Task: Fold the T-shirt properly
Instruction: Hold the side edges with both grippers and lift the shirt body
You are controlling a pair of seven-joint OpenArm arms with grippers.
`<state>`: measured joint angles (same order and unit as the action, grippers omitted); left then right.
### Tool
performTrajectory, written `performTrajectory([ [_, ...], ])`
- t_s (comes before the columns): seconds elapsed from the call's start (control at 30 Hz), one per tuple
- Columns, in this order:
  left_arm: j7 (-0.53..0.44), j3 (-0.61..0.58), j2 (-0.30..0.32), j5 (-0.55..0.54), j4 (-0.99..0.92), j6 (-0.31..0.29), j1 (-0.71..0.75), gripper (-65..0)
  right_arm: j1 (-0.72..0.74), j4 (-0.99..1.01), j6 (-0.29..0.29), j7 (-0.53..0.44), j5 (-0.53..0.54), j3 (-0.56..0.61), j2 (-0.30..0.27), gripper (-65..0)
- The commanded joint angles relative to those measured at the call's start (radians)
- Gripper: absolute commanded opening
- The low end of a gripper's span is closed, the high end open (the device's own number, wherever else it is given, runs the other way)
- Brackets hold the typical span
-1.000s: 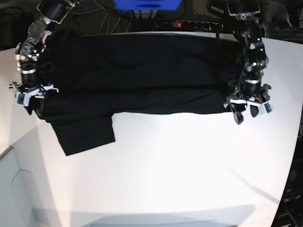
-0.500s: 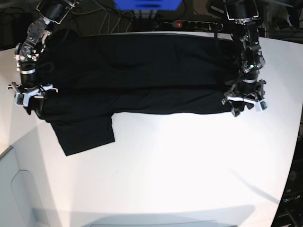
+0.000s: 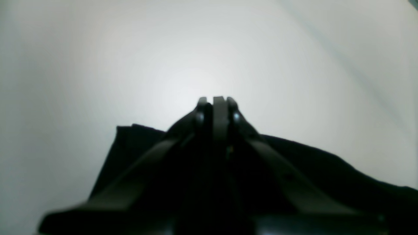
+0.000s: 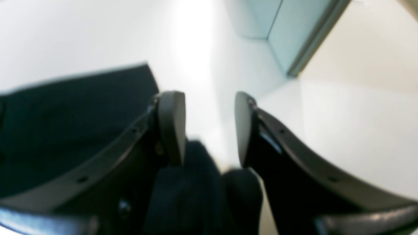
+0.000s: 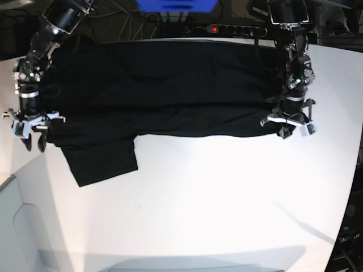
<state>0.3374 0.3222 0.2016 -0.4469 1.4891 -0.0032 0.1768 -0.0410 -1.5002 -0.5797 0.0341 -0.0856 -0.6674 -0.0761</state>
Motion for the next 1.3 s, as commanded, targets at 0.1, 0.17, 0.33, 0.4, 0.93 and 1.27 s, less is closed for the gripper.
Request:
performTrajectory([
  [0.1,-0.025,0.008,0.009,-0.005,0.055,-0.004,0.011,-65.0,0.106,-0.023,-0.007,0.165,-0.013,0.018,-0.040,-38.1],
  [0.17,-0.025,0.005,0.009,-0.007,0.087,-0.004,0.030,-65.0,0.155,0.000,-0.007,0.264,-0.058,0.068,-0.057,-34.8],
  [0.33,-0.025,0.002,0.008,-0.005,0.143,-0.004,0.036,-65.0,0.261,0.146,-0.007,0.387,-0.142,0.220,-0.115,-26.4],
  [0.4,-0.025,0.002,0.008,-0.005,0.146,-0.004,0.036,-65.0,0.296,0.206,-0.007,0.390,-0.188,0.242,-0.121,-26.1],
  [0.93,-0.025,0.008,0.009,-0.003,0.138,-0.004,0.034,-65.0,0.246,0.224,-0.009,0.430,-0.225,0.246,-0.129,-26.1],
  [1.27,-0.025,0.010,0.009,-0.002,0.138,-0.004,0.028,-65.0,0.232,0.347,-0.036,0.428,-0.225,0.248,-0.129,-36.5],
])
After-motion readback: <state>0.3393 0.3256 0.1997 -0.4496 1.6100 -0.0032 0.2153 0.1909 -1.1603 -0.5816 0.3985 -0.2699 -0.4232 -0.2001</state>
